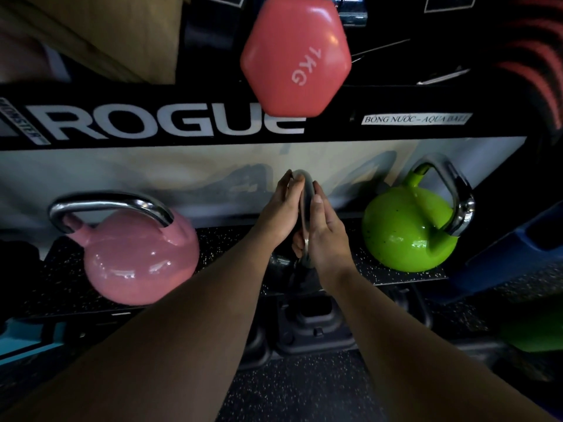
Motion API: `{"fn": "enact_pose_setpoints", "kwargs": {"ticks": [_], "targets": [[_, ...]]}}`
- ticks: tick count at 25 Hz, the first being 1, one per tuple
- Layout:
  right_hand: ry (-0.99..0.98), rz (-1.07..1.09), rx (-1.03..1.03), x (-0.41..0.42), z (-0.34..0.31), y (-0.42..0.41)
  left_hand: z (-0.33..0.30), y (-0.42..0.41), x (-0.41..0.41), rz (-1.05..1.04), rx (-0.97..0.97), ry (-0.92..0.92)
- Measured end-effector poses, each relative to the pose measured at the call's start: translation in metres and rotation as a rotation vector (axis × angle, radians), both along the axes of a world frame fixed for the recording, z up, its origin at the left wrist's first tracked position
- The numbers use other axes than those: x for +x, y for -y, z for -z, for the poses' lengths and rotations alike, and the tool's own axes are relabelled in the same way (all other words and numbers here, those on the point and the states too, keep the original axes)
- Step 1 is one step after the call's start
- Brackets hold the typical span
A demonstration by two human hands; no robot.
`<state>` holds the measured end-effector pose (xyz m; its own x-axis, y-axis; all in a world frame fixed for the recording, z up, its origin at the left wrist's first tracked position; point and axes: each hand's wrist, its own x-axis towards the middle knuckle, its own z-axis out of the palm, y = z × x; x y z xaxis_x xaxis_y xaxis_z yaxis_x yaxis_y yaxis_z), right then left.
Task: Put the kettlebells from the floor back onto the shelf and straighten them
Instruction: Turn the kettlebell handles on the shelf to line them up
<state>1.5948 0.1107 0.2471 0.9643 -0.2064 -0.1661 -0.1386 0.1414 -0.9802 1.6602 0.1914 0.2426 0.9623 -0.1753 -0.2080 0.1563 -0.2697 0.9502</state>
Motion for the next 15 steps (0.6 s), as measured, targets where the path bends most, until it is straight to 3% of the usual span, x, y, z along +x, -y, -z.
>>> {"fn": "enact_pose_setpoints", "kwargs": {"ticks": [6,11,13,15], "targets": [[0.012,-0.026,0.004,0.0,-0.001,0.002,0.008,0.002,0.001,-0.033,0.011,0.008],[-0.049,-0.065,-0.192,-0.002,-0.007,0.011,0.003,-0.007,0.001,0.017,0.125,0.022],[-0.066,0.001,-0.419,0.004,-0.01,0.014,-0.003,-0.021,0.0,-0.012,0.231,0.092],[0.011,0.058,-0.872,0.006,-0.021,0.012,-0.012,-0.044,-0.005,-0.072,0.381,0.246]]}}
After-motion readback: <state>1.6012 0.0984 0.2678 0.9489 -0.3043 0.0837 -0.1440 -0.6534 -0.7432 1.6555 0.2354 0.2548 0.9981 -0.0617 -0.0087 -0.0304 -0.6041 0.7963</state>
